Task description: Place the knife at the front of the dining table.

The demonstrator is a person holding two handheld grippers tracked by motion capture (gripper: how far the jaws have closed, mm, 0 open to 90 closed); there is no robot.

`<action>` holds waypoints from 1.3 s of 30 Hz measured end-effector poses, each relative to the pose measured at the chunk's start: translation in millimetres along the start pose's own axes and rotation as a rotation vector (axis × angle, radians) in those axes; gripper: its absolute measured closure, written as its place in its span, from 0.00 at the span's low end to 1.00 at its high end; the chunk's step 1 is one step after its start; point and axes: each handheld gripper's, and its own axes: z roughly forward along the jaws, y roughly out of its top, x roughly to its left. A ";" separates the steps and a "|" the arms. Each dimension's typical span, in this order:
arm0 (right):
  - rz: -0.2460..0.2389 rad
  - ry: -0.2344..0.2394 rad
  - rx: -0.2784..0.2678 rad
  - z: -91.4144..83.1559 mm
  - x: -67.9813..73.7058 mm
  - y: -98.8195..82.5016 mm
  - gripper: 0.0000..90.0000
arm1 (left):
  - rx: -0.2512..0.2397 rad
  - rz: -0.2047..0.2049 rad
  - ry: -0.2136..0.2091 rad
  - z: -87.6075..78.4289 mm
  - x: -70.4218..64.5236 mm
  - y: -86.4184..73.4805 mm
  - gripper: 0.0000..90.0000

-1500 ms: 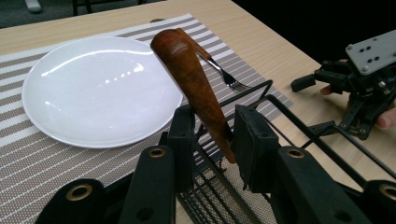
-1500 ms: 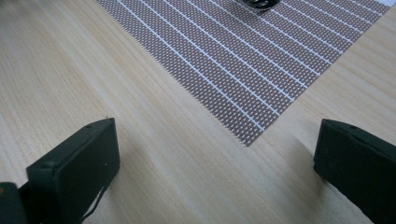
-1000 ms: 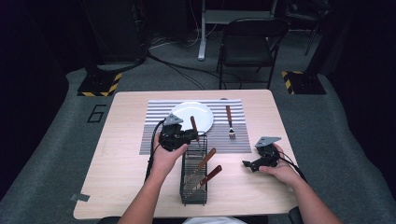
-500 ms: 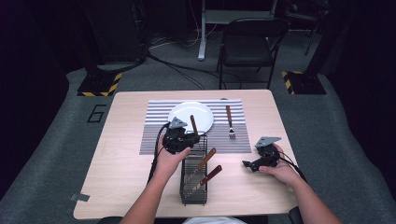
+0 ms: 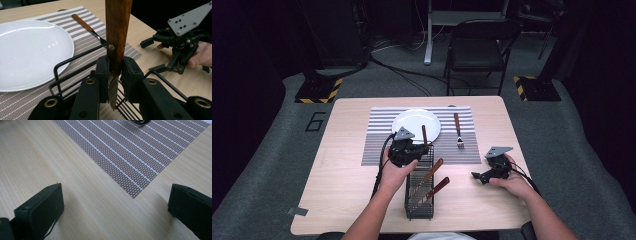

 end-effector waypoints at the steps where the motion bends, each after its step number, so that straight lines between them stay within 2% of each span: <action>1: 0.000 0.000 0.000 0.0 0.0 0.0 0.00 | 0.003 0.012 0.002 0.0 -0.7 0.4 0.85; 9: 0.001 0.002 0.001 -0.1 0.2 0.0 0.00 | 0.002 0.029 0.005 -4.0 -2.5 4.2 0.85; 15: -0.003 -0.004 -0.003 0.2 0.3 -0.1 0.00 | -0.004 0.018 0.003 -13.8 -1.0 10.5 0.85; 16: -0.003 -0.004 -0.004 0.2 0.3 -0.1 0.00 | -0.003 0.030 0.007 -15.9 0.0 12.2 0.85; 17: -0.002 -0.006 -0.006 0.4 0.4 -0.2 0.00 | -0.004 0.021 0.009 -17.1 -0.6 12.9 0.85; 18: -0.003 -0.005 -0.005 0.3 0.3 -0.2 0.00 | -0.005 0.033 0.013 -19.3 0.2 14.7 0.85; 23: -0.003 -0.006 -0.007 0.4 0.5 -0.2 0.00 | -0.012 0.040 0.021 -27.8 -0.4 21.1 0.85; 24: -0.003 -0.005 -0.005 0.3 0.4 -0.2 0.00 | -0.016 0.053 0.029 -31.9 -0.4 24.6 0.85; 39: -0.004 0.003 -0.001 0.0 0.3 -0.1 0.00 | -0.053 0.059 0.036 -60.1 1.2 48.1 0.85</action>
